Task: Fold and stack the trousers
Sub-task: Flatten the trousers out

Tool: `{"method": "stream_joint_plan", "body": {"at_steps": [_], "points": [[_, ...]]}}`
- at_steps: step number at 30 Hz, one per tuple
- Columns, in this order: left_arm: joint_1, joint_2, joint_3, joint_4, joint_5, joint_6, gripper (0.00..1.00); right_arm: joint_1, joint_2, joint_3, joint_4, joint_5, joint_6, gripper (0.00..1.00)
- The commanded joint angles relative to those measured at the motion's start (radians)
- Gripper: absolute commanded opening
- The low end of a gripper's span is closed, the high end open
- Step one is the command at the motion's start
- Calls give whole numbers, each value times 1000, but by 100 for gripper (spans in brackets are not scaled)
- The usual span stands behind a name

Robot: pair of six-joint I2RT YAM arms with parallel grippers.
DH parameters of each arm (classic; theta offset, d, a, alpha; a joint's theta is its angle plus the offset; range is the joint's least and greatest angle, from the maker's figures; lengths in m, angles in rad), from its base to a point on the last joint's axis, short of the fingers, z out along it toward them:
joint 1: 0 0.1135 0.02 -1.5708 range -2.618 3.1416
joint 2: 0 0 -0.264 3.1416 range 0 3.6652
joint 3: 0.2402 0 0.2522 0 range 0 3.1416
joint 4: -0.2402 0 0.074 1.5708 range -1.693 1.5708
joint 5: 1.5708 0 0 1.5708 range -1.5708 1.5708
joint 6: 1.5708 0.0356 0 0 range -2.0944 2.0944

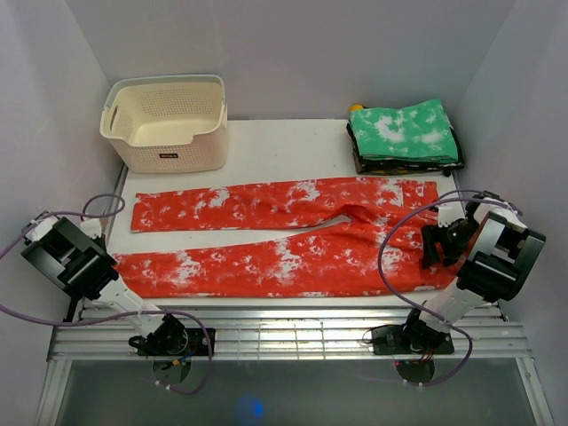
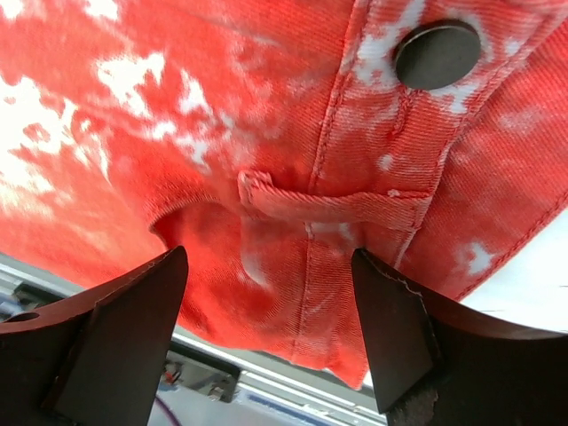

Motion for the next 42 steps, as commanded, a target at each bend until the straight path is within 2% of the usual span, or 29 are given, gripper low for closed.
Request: {"method": "stream_joint_plan", "body": {"at_steps": [1, 4, 5, 6, 9, 10, 11, 13, 15, 19, 22, 26, 30, 31, 33, 38, 42], "points": [[-2, 14, 175, 103, -45, 21, 0, -42, -12, -39, 10, 87, -60, 80], [-42, 28, 180, 87, -50, 54, 0, -43, -55, 15, -52, 32, -89, 77], [-56, 12, 162, 81, -50, 68, 5, -43, -64, 44, -107, -35, -99, 76], [-73, 1, 114, 81, -54, 77, 27, -43, -62, 113, -135, -71, -97, 74], [-125, -70, 63, 77, 1, 91, 62, -36, -30, 254, -213, -200, -65, 67], [-140, -90, 60, 74, 28, 79, 80, -23, -21, 280, -221, -218, -54, 63], [-149, -108, 65, 72, 51, 70, 83, -16, -12, 299, -227, -246, -48, 61], [-174, -153, 98, 51, 141, 59, 86, 15, 10, 319, -208, -257, -16, 53], [-197, -183, 109, 49, 220, 33, 89, 41, 31, 314, -191, -258, 4, 49], [-301, -234, 97, 51, 293, -4, 90, 109, 63, 245, -97, -212, 62, 38], [-358, -242, 48, 80, 289, -54, 93, 132, 88, 146, -17, -125, 66, 31], [-369, -223, -12, 127, 266, -102, 94, 104, 142, 35, 139, 89, 7, 24], [-370, -260, -87, 172, 235, -98, 95, 17, 177, 82, 145, 165, -57, 14], [-369, -274, -99, 184, 229, -87, 98, -2, 171, 93, 139, 168, -74, 11], [-373, -303, -122, 218, 226, -78, 98, -6, 127, 118, 74, 113, -111, 12], [-399, -256, -129, 247, 208, -108, 98, -5, 79, 312, -147, -127, -48, 37], [-406, -207, -156, 293, 219, -168, 94, -8, 45, 365, -160, -111, 70, 39]]}}
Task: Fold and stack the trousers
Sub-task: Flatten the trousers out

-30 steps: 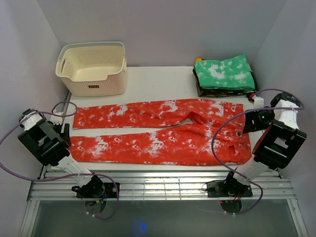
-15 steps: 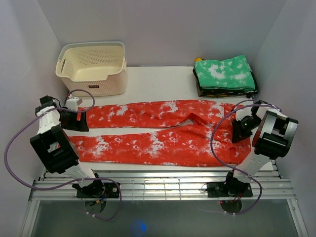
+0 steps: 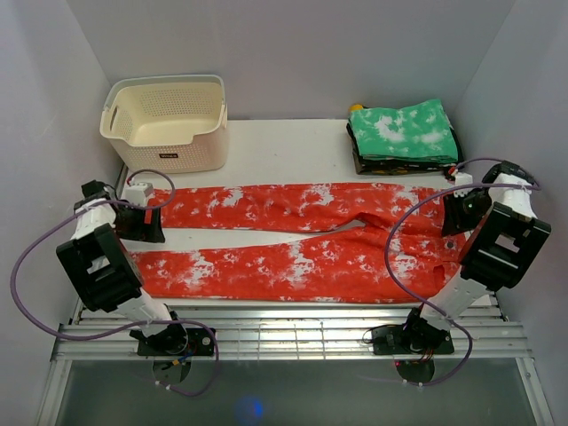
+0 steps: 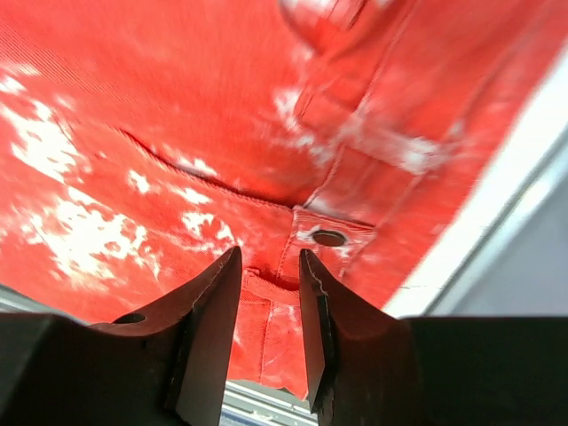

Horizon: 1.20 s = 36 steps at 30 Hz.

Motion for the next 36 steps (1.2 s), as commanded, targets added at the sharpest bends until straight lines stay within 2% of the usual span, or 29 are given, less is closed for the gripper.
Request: {"method": "stream_joint_plan", "body": {"at_steps": [1, 6, 12, 22, 24, 25, 29, 33, 35, 36], "points": [[-8, 28, -32, 71, -5, -66, 93, 0, -67, 46, -57, -21, 90, 37], [-8, 79, -10, 92, -24, -124, 89, -8, -71, -25, 63, 94, 152, 33], [-13, 101, 65, 77, -17, -160, 92, -26, -32, -78, 186, 164, 163, 43], [-37, 124, 114, 92, -8, -186, 98, -32, 44, -88, 240, 182, 173, 48], [-37, 119, 97, 98, -10, -189, 98, -32, 79, -75, 227, 156, 175, 45], [-37, 118, 93, 101, -11, -190, 98, -32, 91, -66, 218, 141, 175, 39], [-37, 96, 70, 109, -23, -184, 98, -32, 119, -28, 158, 64, 176, 29], [-37, 96, 66, 115, -28, -176, 98, -32, 122, -9, 125, 55, 173, 28], [-37, 102, 68, 117, -20, -179, 98, -34, 122, -5, 118, 55, 176, 38], [-37, 105, 69, 117, -17, -181, 98, -37, 120, -5, 118, 56, 178, 47]]}}
